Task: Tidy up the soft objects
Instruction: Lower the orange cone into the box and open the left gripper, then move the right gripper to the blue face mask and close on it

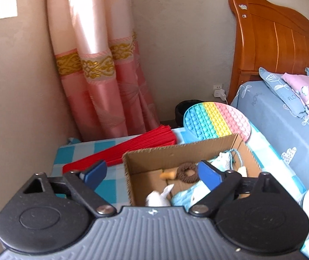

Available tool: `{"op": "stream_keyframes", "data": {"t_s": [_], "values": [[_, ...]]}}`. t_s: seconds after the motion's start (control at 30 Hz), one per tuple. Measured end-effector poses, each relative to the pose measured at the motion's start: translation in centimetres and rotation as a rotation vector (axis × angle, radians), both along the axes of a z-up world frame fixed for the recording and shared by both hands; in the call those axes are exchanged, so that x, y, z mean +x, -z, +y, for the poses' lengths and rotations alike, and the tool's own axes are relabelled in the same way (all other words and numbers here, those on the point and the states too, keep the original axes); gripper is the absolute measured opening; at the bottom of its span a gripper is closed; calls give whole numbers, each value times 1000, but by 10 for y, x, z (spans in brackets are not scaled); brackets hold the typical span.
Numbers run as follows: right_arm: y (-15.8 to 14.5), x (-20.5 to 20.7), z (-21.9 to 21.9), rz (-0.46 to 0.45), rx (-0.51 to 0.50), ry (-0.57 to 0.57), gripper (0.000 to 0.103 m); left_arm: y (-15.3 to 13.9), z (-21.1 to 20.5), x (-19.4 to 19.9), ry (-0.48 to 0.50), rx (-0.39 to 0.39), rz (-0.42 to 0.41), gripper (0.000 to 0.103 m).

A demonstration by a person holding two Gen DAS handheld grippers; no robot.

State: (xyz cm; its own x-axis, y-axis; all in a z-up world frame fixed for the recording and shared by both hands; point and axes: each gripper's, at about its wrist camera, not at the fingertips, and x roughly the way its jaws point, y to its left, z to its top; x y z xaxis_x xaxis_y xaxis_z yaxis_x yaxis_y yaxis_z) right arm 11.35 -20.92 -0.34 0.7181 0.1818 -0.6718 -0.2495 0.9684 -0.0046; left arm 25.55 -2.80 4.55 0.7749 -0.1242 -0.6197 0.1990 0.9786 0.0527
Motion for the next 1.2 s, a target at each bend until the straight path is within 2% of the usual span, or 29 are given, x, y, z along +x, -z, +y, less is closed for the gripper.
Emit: {"op": "stream_keyframes", "data": {"t_s": [0.3, 0.43, 0.6, 0.83, 1.03, 1.2], "values": [[5, -9, 3, 15, -3, 3, 103, 3, 18, -45, -30, 28, 7, 95], [5, -11, 3, 16, -1, 8, 103, 10, 24, -69, -53, 46, 11, 100], [5, -13, 4, 15, -13, 16, 103, 22, 31, -89, -90, 32, 38, 100], [5, -8, 4, 17, -18, 25, 103, 34, 39, -105, -116, -28, 94, 100], [4, 17, 2, 45, -20, 13, 103, 38, 42, -114, -119, -40, 99, 100], [-8, 59, 1, 87, -85, 18, 103, 38, 51, -122, -144, -51, 91, 100]]}}
